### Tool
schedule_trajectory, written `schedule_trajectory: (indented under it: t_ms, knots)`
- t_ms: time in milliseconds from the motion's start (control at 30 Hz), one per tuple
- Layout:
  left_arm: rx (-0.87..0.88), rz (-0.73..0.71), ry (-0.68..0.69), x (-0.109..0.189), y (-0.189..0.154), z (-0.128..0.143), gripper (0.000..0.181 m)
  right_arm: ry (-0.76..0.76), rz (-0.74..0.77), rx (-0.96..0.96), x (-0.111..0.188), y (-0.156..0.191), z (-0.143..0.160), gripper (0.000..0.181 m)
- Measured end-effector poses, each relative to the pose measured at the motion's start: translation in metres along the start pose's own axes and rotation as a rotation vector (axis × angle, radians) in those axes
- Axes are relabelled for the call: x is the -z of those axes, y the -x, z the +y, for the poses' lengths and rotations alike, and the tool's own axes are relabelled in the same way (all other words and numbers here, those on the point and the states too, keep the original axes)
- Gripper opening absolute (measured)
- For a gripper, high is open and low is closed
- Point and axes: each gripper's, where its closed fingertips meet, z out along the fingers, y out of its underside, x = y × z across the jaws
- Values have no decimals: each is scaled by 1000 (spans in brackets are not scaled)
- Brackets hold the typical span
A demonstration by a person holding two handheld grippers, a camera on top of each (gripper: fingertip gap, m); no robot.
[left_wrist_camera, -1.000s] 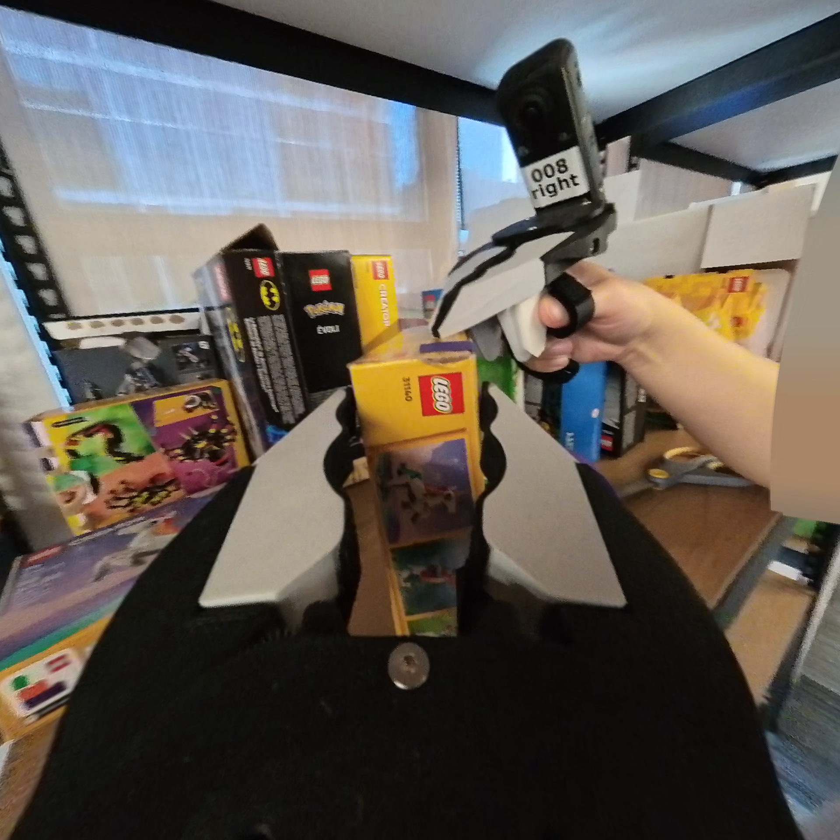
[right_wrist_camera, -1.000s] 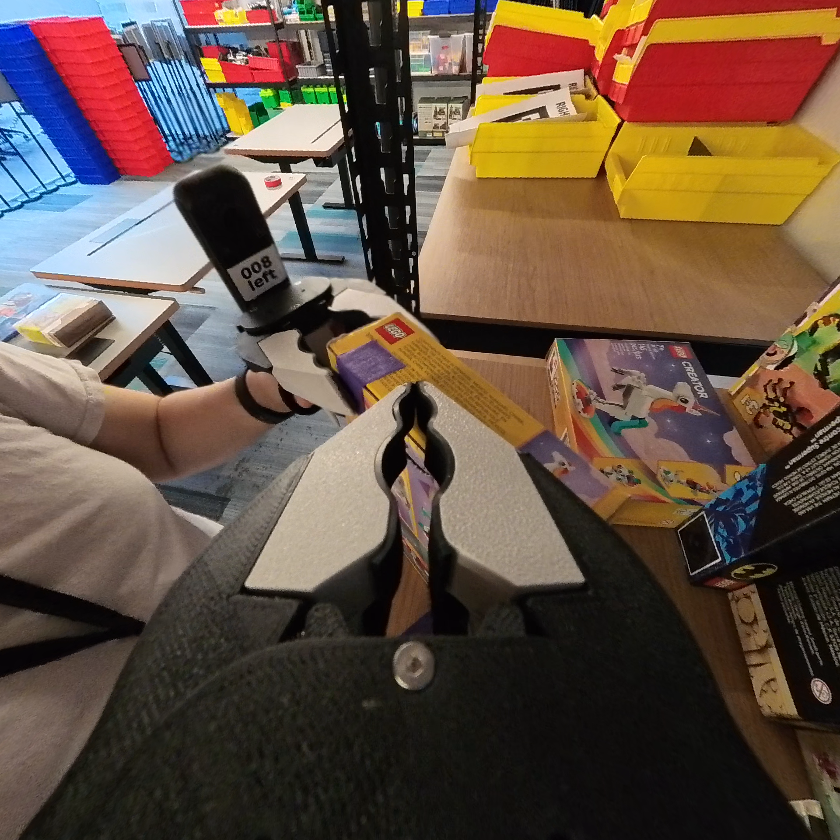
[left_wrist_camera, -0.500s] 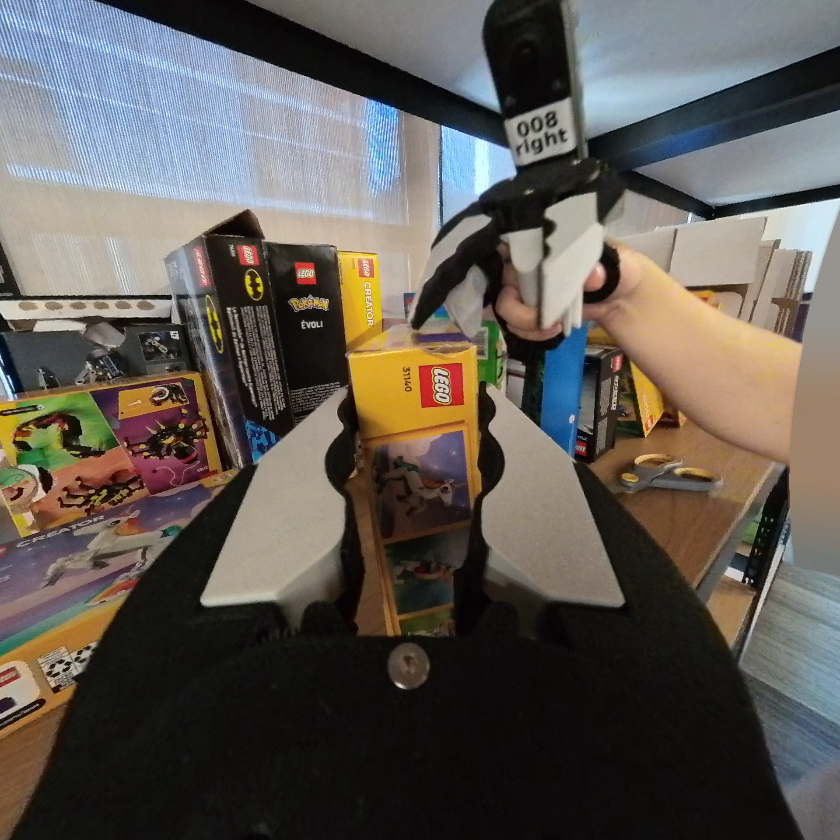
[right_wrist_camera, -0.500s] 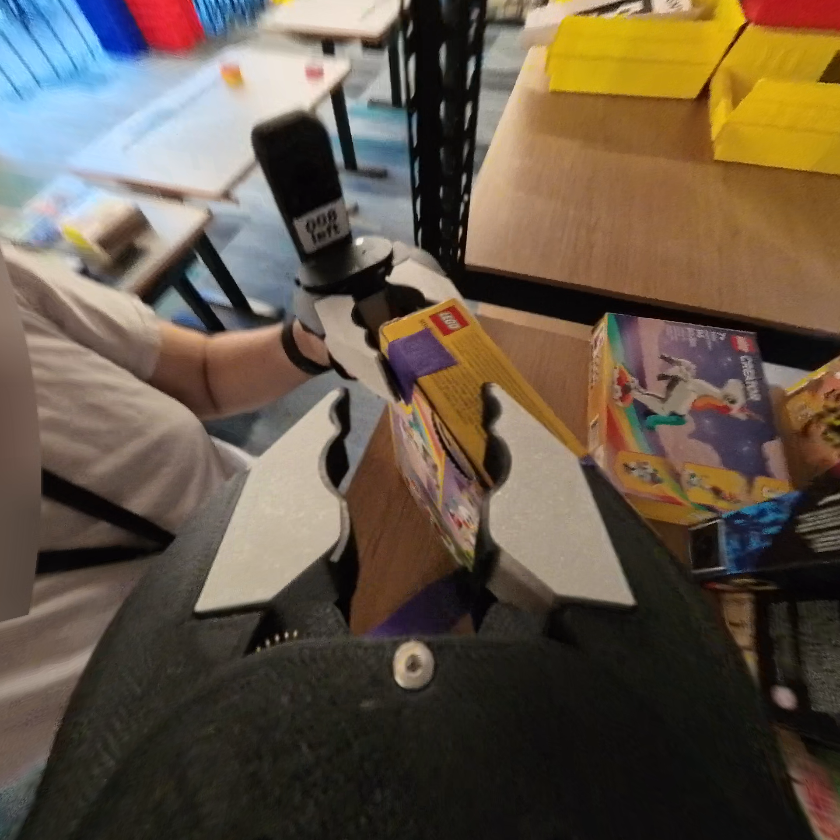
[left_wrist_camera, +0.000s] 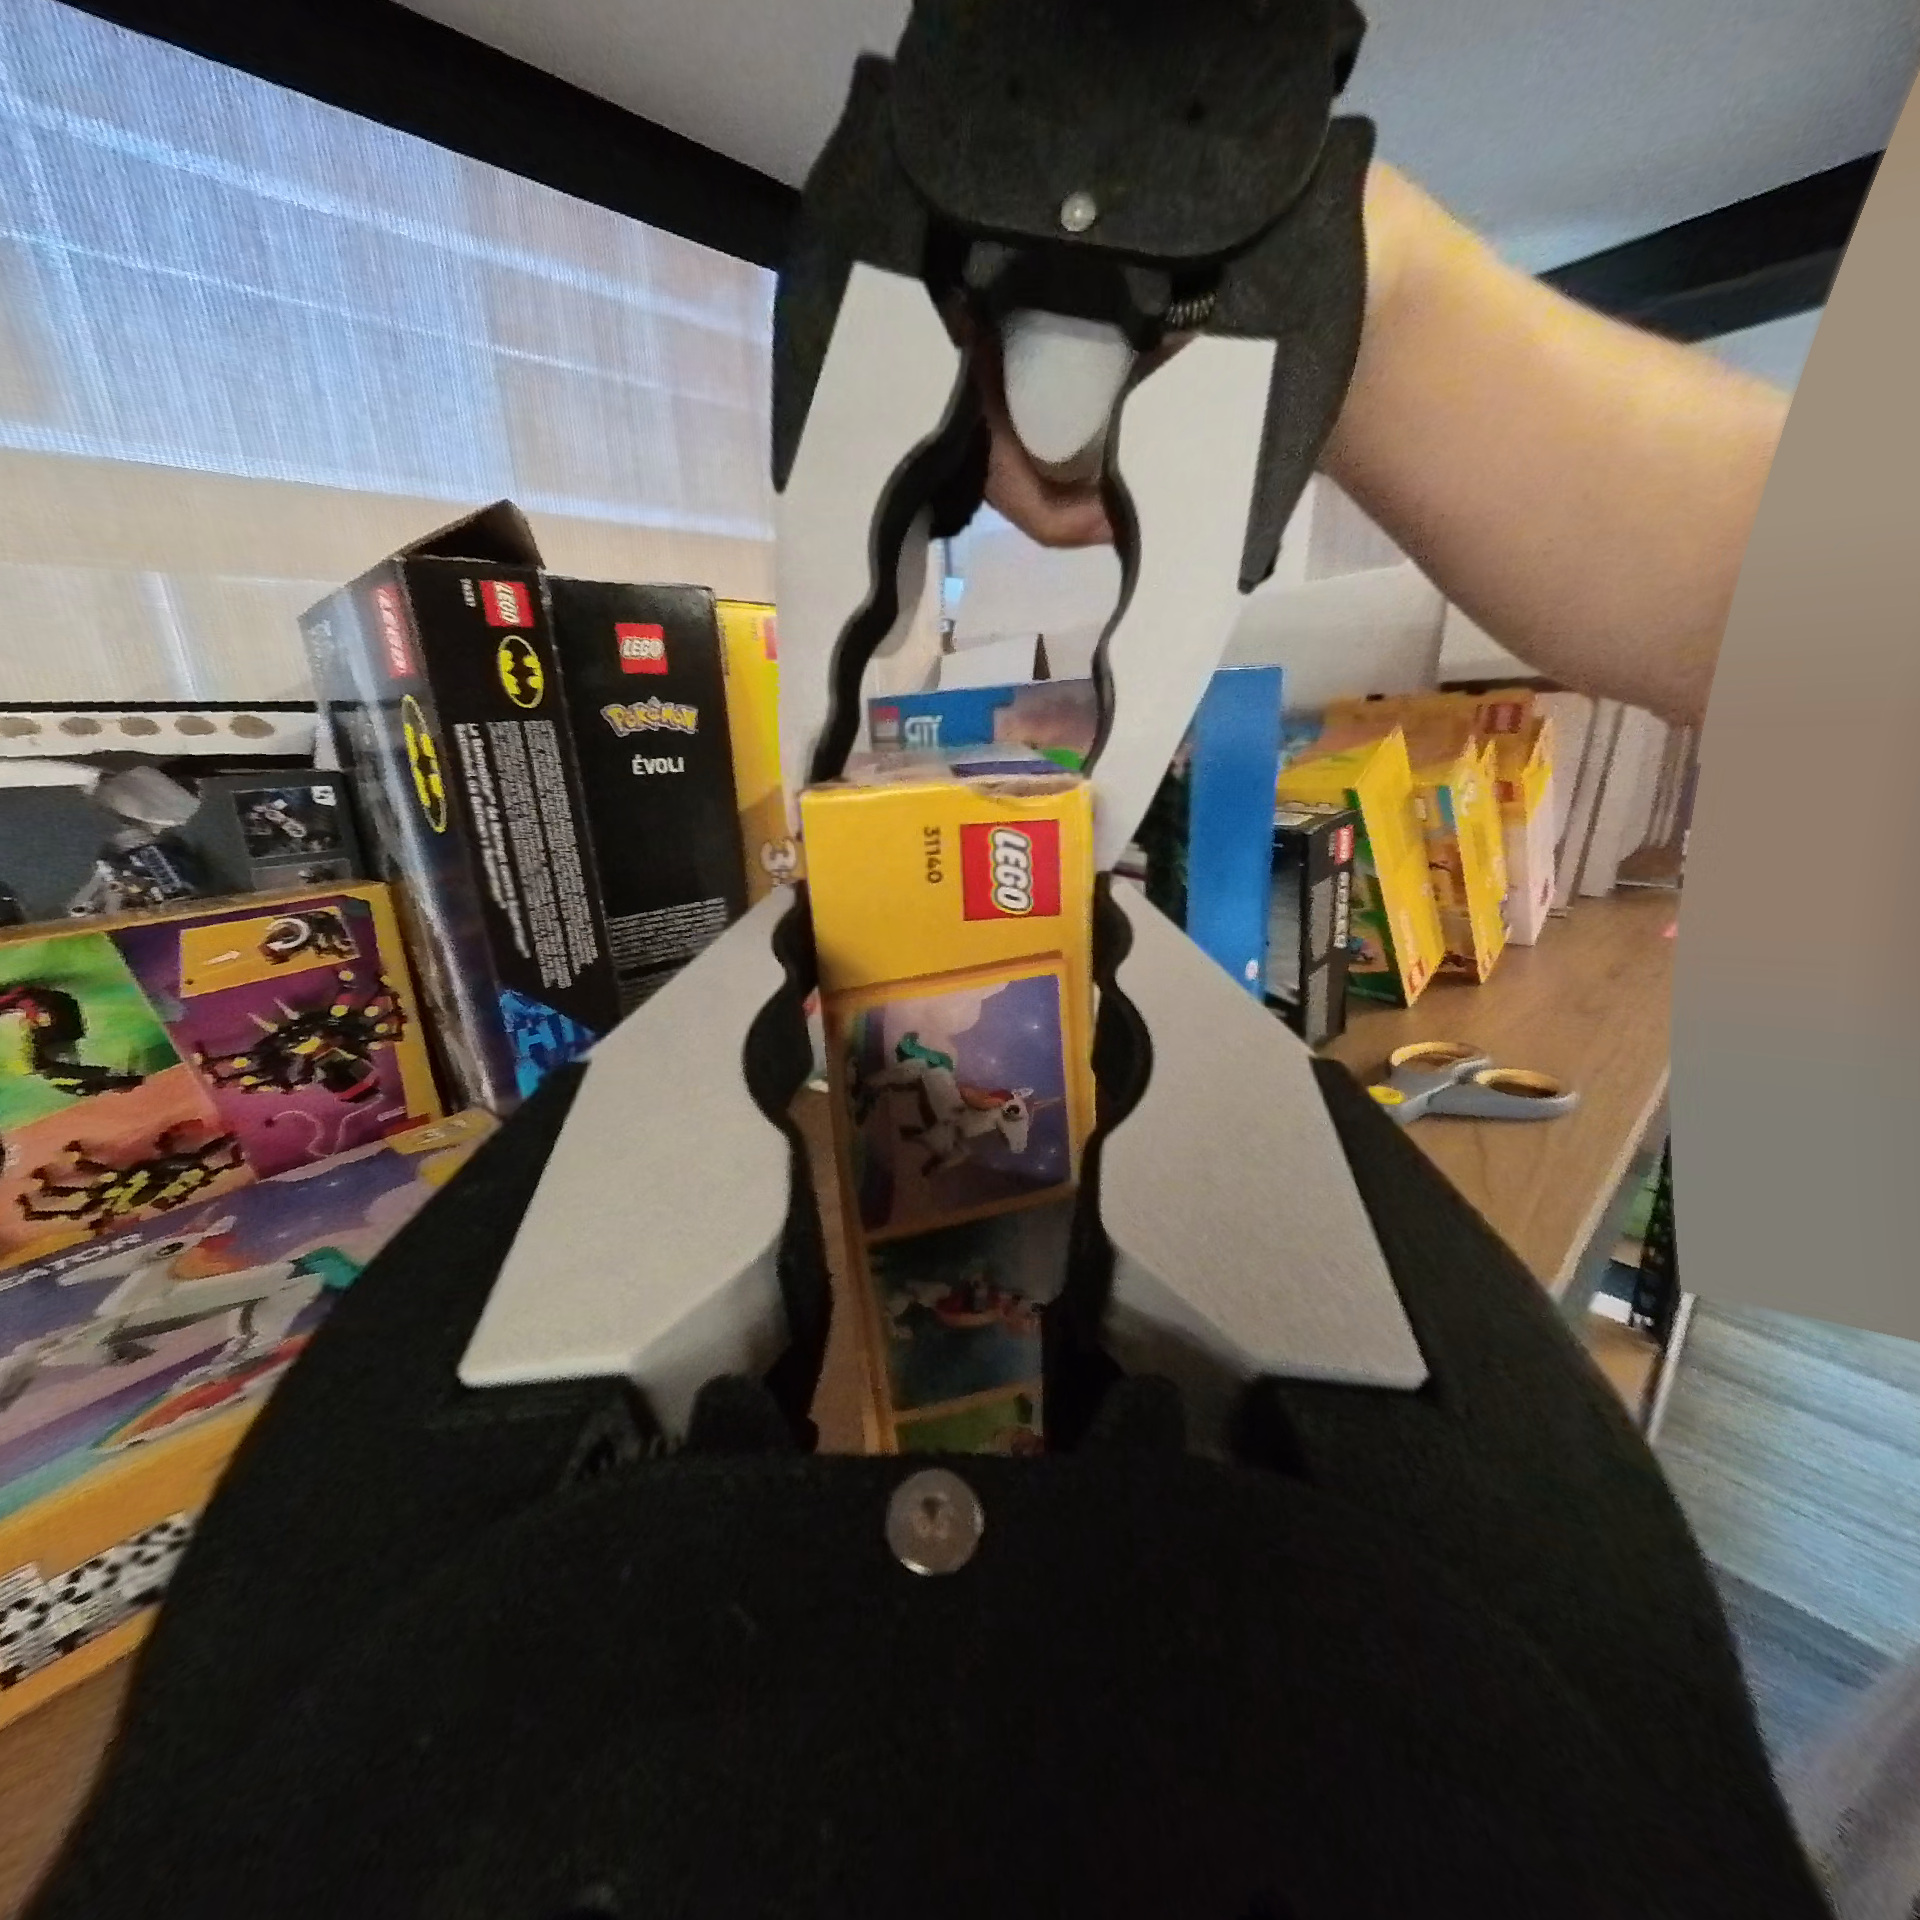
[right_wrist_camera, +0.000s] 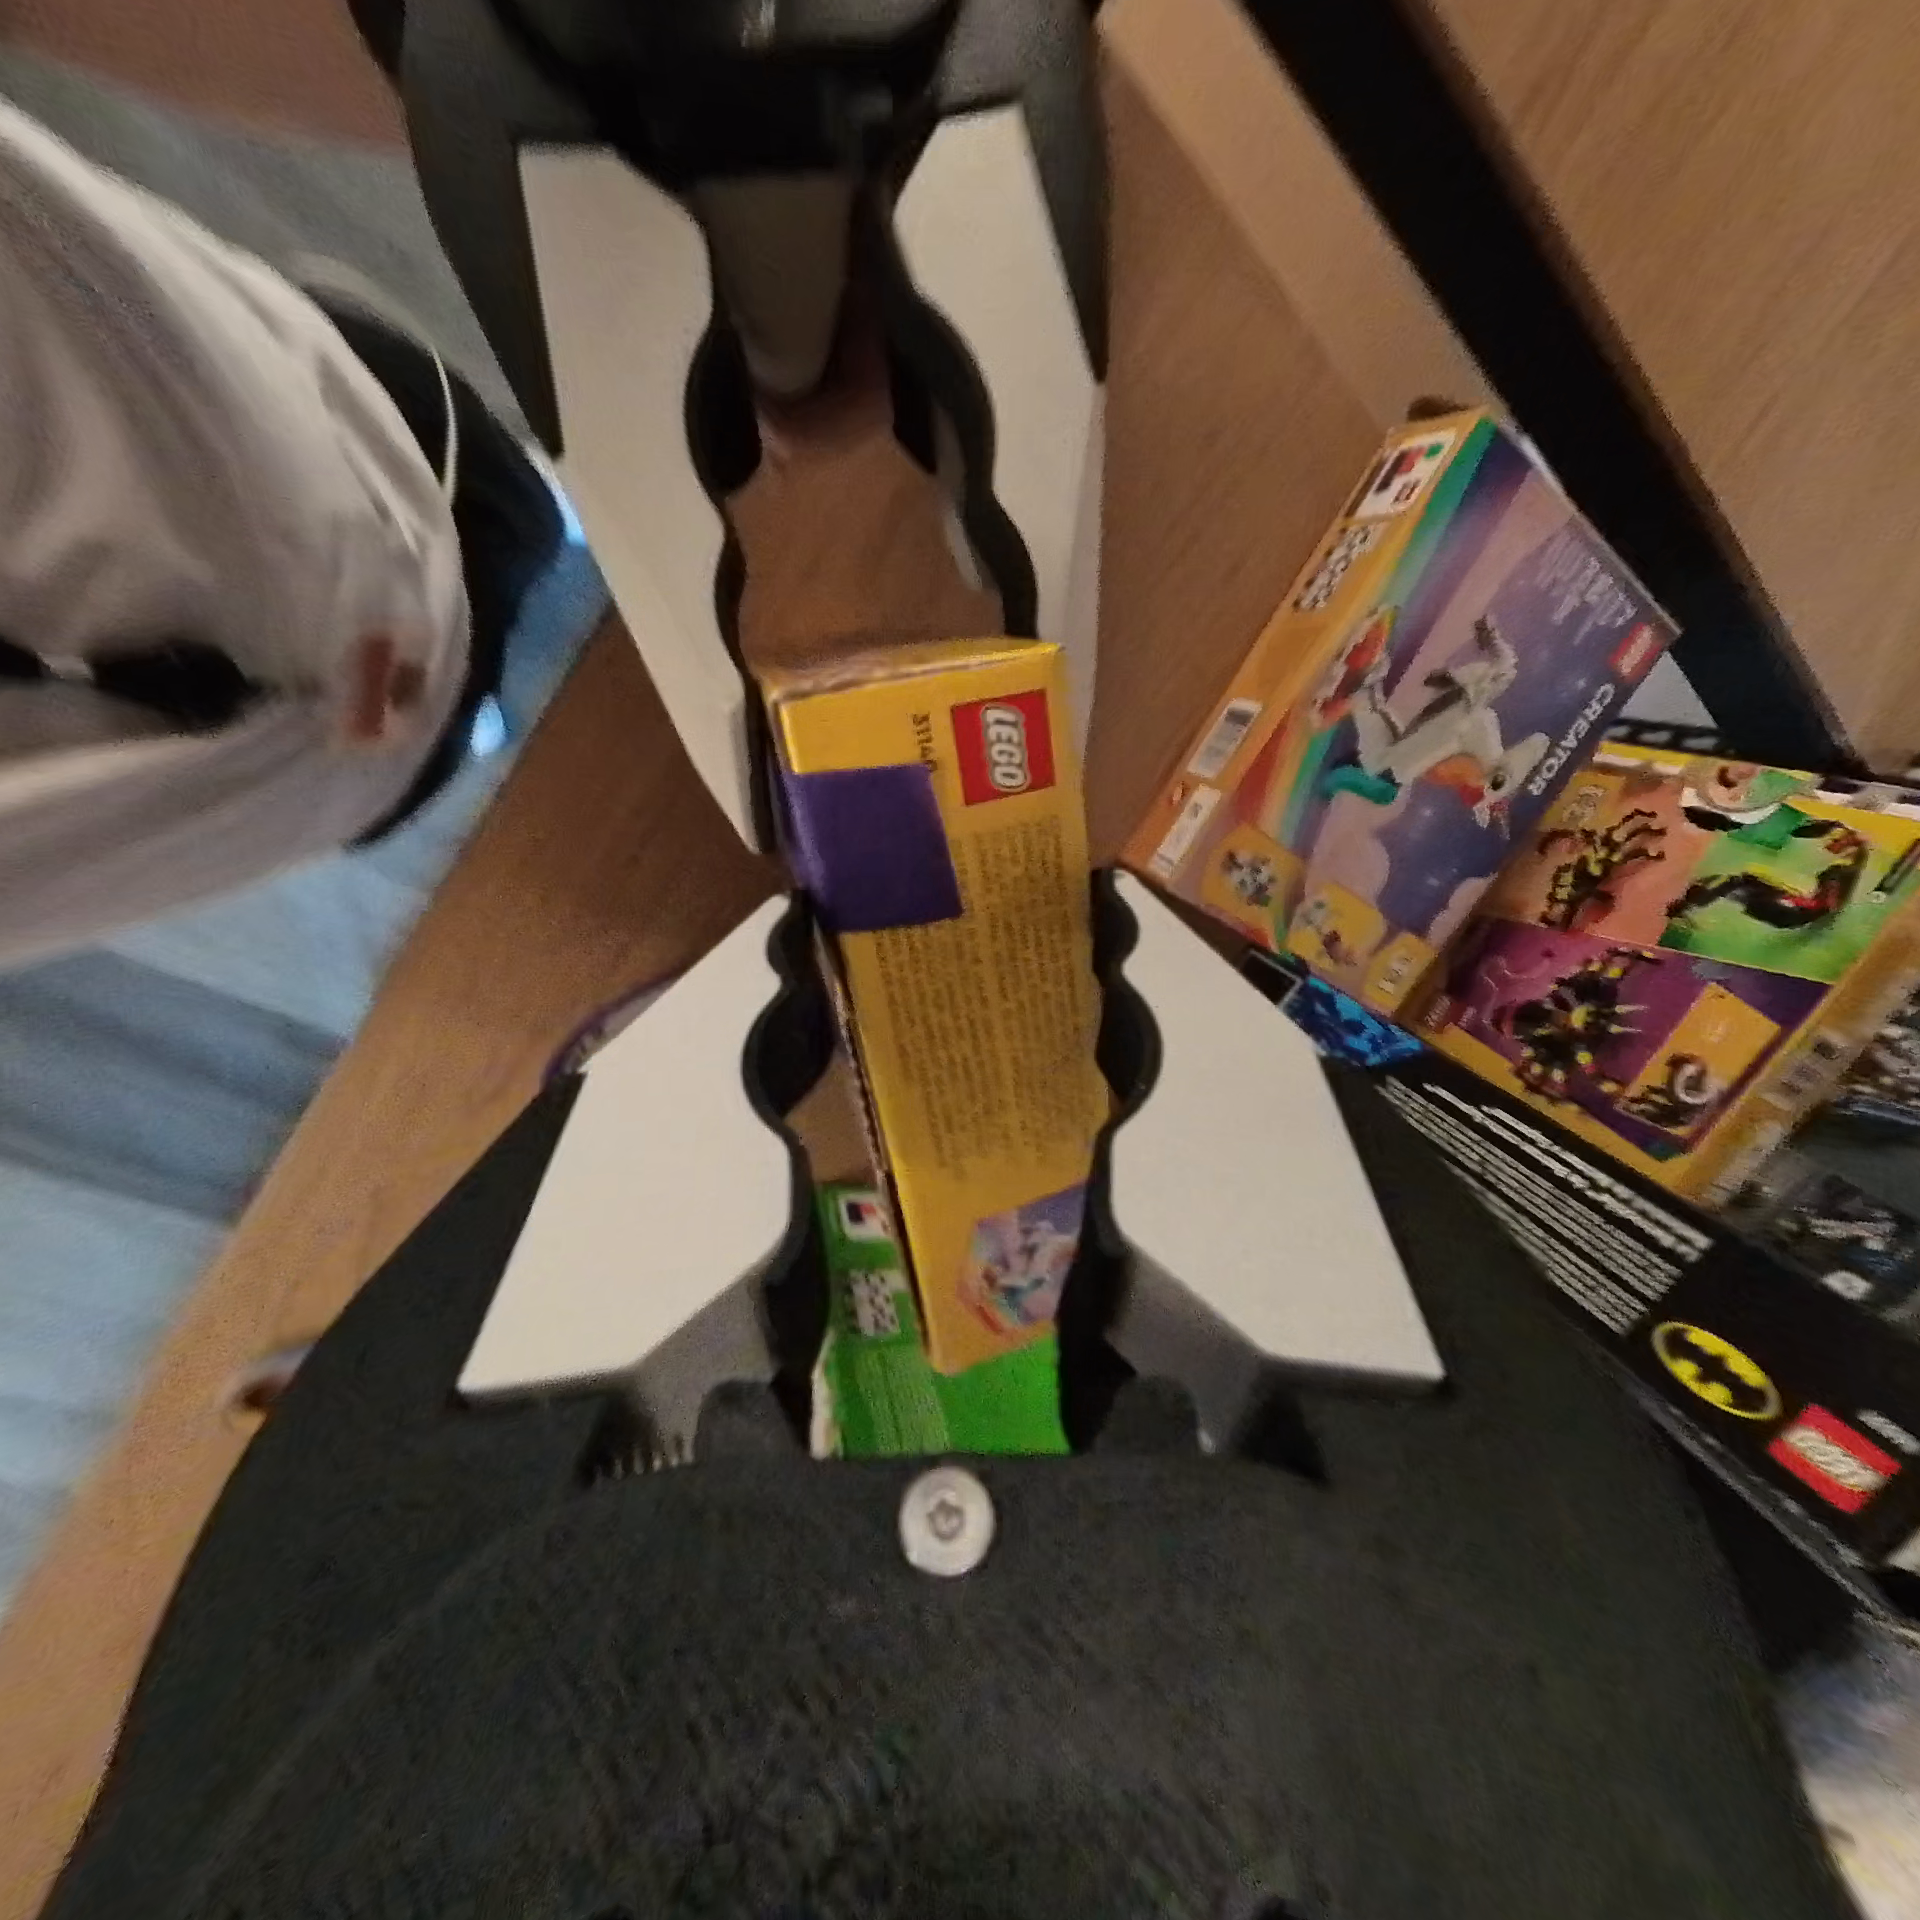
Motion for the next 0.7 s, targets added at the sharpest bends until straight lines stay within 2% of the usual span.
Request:
schedule_trajectory:
  t_ms: [67, 200, 300, 367, 533, 567, 700]
  knots:
    - [25, 22, -2, 1, -1, 1, 51, 38, -9, 7, -1, 0, 1, 53]
    - [2, 19, 17, 3, 2, 5, 51, -1, -68, -98, -3, -1, 0, 54]
    - [-6, 18, 22, 4, 2, 5, 51, -70, -102, -160, -10, 4, -5, 65]
    - [1, 18, 11, 4, 2, 5, 51, -84, -66, -132, -14, 0, -4, 58]
    - [6, 16, -10, 4, 2, 5, 51, -157, -98, -147, -16, 3, -5, 59]
    - [6, 15, -11, 4, 2, 4, 51, -152, -112, -152, -16, 4, -3, 64]
    - [8, 11, -6, 4, 1, 5, 51, -100, -117, -149, -17, 2, 0, 56]
